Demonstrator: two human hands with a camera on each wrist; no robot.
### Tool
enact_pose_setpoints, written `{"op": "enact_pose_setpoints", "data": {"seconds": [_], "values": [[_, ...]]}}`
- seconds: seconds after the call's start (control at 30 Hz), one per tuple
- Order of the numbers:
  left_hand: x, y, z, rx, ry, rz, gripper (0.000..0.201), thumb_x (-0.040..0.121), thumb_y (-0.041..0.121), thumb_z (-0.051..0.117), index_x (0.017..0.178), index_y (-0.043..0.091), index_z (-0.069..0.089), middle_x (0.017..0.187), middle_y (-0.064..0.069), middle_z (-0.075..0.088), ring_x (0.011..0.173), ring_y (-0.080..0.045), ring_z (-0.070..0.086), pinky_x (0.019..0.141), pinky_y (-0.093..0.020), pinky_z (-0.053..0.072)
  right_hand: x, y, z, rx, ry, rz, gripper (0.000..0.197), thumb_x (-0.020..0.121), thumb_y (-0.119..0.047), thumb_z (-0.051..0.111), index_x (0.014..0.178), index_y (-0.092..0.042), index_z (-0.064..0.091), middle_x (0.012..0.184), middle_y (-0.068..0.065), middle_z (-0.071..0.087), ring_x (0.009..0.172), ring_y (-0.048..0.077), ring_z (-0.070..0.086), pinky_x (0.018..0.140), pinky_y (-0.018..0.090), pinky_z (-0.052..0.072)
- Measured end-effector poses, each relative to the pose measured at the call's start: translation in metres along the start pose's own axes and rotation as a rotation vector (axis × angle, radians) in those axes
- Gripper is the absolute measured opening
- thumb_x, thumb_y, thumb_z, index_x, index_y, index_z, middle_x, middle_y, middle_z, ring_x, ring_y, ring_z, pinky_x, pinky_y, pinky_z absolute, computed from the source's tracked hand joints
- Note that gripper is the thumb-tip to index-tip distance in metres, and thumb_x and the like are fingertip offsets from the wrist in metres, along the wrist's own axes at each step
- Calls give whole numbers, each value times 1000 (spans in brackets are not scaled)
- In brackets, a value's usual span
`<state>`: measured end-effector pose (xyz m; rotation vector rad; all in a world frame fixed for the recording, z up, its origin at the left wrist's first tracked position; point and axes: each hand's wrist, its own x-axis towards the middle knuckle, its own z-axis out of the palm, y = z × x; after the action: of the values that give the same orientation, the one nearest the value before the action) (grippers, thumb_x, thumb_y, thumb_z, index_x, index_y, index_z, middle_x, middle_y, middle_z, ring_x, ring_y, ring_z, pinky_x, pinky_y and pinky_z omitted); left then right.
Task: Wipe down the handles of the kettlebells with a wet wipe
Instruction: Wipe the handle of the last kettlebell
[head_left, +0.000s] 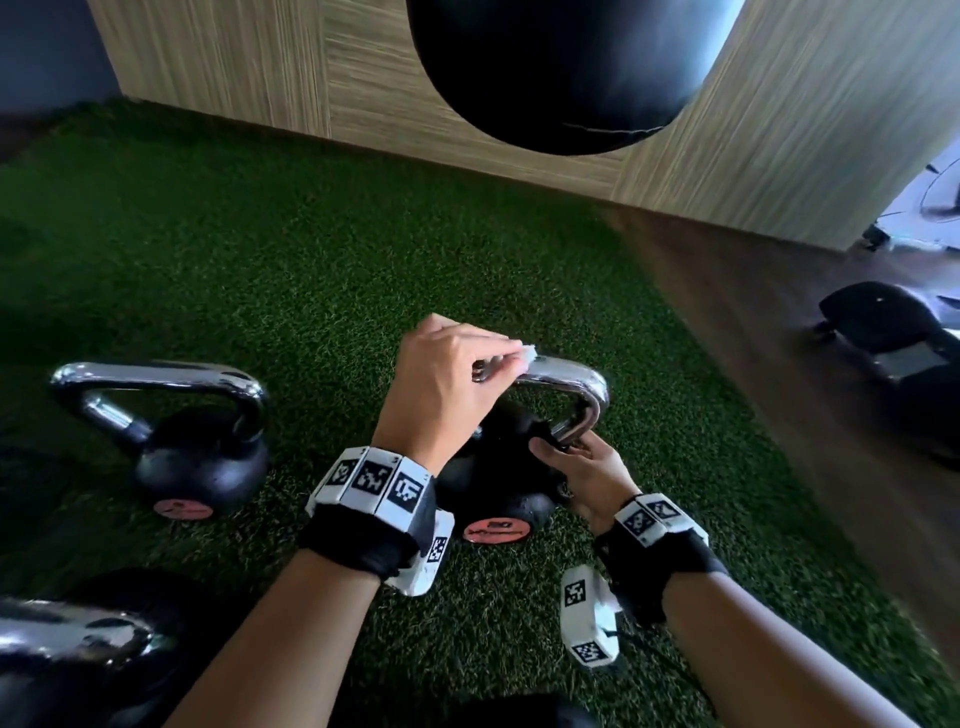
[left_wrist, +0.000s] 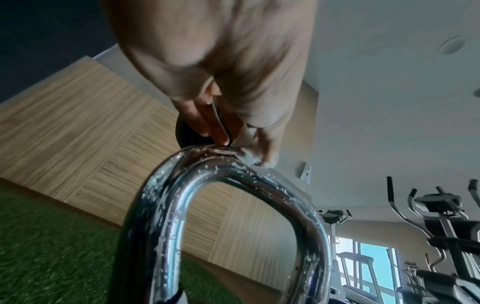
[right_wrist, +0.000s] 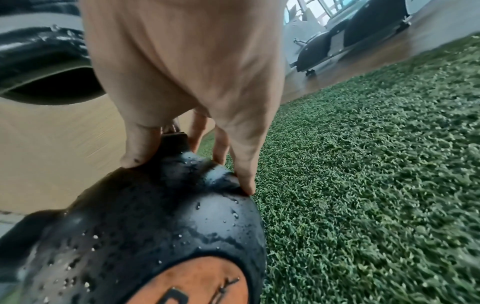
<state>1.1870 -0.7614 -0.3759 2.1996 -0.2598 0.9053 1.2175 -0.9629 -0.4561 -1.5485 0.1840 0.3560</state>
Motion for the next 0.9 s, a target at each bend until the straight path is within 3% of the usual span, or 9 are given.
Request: {"op": "enact_pose_setpoints", "data": {"seconds": [0.03, 0.1, 0.2, 0.3, 0.5, 0.63, 0.73, 0.83, 0.9], "values": [[-1, 2, 1, 52, -21, -20, 20, 92, 37, 73, 103, 22, 82, 103, 11, 79, 97, -11, 65, 88, -40, 51, -1, -1, 0, 1, -14, -1, 42, 82, -13, 82, 121, -7, 65, 114, 18, 74, 83, 36, 73, 59, 40, 59], [-4, 5, 3, 124, -45, -33, 25, 96, 40, 67, 108, 24, 80, 107, 11, 77, 100, -14, 62, 90, -39, 49, -1, -2, -1, -7, -30, 1, 47, 83, -15, 81, 125, -7, 63, 116, 19, 73, 95, 46, 70, 75, 54, 60], [-15, -2, -4, 48, 52, -124, 24, 96, 35, 67, 109, 18, 80, 104, 5, 79, 92, -16, 69, 85, -37, 54, 3, 2, -2, -11, -13, -11, 42, 82, -13, 82, 120, -6, 66, 110, 14, 76, 100, 35, 74, 81, 48, 62], [-27, -17, -12, -30, 168, -261, 21, 97, 27, 70, 108, 12, 81, 98, -3, 80, 82, -15, 75, 73, -29, 56, 7, 7, -2, -71, 4, -46, 36, 80, -20, 84, 111, -10, 70, 106, 12, 77, 99, 33, 74, 90, 56, 58], [-41, -26, -6, -150, 186, -353, 24, 95, 29, 72, 112, 13, 79, 104, 3, 78, 90, -1, 73, 77, -4, 51, 10, 17, -3, -79, 11, -90, 25, 81, -23, 83, 103, -16, 73, 101, 8, 79, 96, 30, 75, 82, 47, 61], [-59, -45, -2, -432, 219, -666, 30, 89, 36, 75, 111, 16, 78, 94, 5, 80, 83, 0, 75, 66, -4, 50, 12, 18, -3, -61, 14, -92, 25, 82, -21, 83, 103, -15, 72, 103, 10, 78, 82, 21, 77, 64, 34, 61], [-64, -48, 3, -515, 229, -646, 19, 89, 33, 76, 106, 25, 76, 83, 27, 74, 84, 7, 73, 70, -3, 50, 15, 18, -4, -10, 33, -89, 42, 77, -17, 86, 114, -21, 66, 110, 12, 76, 97, 29, 75, 81, 48, 62], [-73, -55, 10, -582, 255, -712, 25, 90, 32, 76, 111, 20, 75, 87, 21, 77, 88, 0, 75, 74, -10, 55, 16, 17, -2, 27, 59, -127, 52, 72, -7, 88, 113, -27, 62, 117, 11, 72, 106, 30, 72, 84, 55, 60], [-81, -61, 15, -603, 196, -795, 25, 90, 32, 75, 110, 17, 77, 96, 7, 80, 91, -6, 76, 79, -20, 58, 18, 16, -1, 56, 68, -162, 55, 68, 1, 89, 108, -26, 61, 115, 10, 72, 99, 25, 75, 73, 47, 63]]}}
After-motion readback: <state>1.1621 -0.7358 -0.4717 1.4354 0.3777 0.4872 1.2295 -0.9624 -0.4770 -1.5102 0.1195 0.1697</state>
